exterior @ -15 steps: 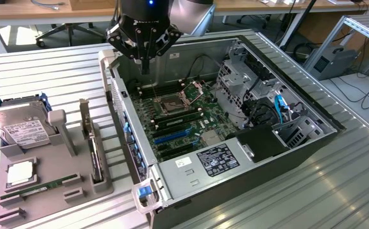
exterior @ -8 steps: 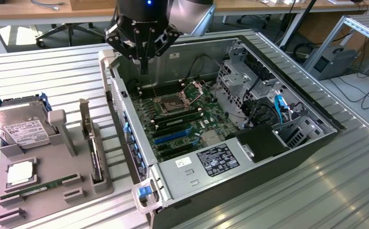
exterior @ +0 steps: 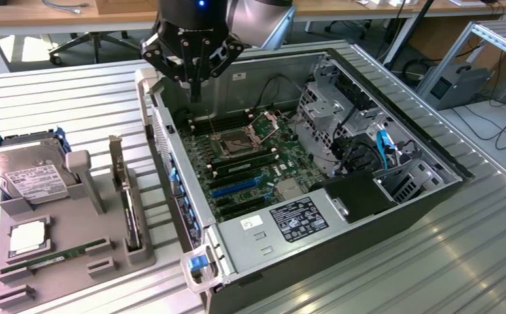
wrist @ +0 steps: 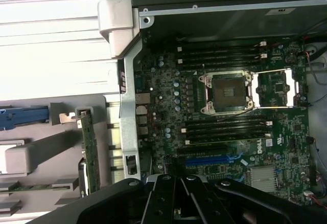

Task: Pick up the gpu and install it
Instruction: 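Reach for the gpu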

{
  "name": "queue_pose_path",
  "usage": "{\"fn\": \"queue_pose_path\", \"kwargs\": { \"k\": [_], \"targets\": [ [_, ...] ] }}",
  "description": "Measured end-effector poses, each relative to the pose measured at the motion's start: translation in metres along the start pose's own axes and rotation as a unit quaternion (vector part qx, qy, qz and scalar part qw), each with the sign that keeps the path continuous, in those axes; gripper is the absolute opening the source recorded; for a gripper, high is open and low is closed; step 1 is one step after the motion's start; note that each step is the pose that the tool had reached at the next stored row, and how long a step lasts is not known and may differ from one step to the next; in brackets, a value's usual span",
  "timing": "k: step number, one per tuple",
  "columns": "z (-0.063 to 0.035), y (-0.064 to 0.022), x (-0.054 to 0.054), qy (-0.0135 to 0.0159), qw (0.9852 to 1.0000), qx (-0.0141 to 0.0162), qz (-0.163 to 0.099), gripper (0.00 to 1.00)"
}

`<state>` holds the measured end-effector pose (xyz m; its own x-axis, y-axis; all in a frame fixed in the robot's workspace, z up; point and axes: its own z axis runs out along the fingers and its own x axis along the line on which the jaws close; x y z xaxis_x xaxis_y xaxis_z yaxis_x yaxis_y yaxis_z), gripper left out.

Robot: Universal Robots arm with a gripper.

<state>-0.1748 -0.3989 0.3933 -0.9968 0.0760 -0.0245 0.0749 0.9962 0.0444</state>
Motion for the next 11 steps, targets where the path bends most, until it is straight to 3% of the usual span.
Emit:
{"fn": "queue_pose_path", "kwargs": {
  "k": [11],
  "targets": [
    [-0.0001,-0.0003,0.0039,0.0,1.0,0.0,0.0,0.11]
  ]
}}
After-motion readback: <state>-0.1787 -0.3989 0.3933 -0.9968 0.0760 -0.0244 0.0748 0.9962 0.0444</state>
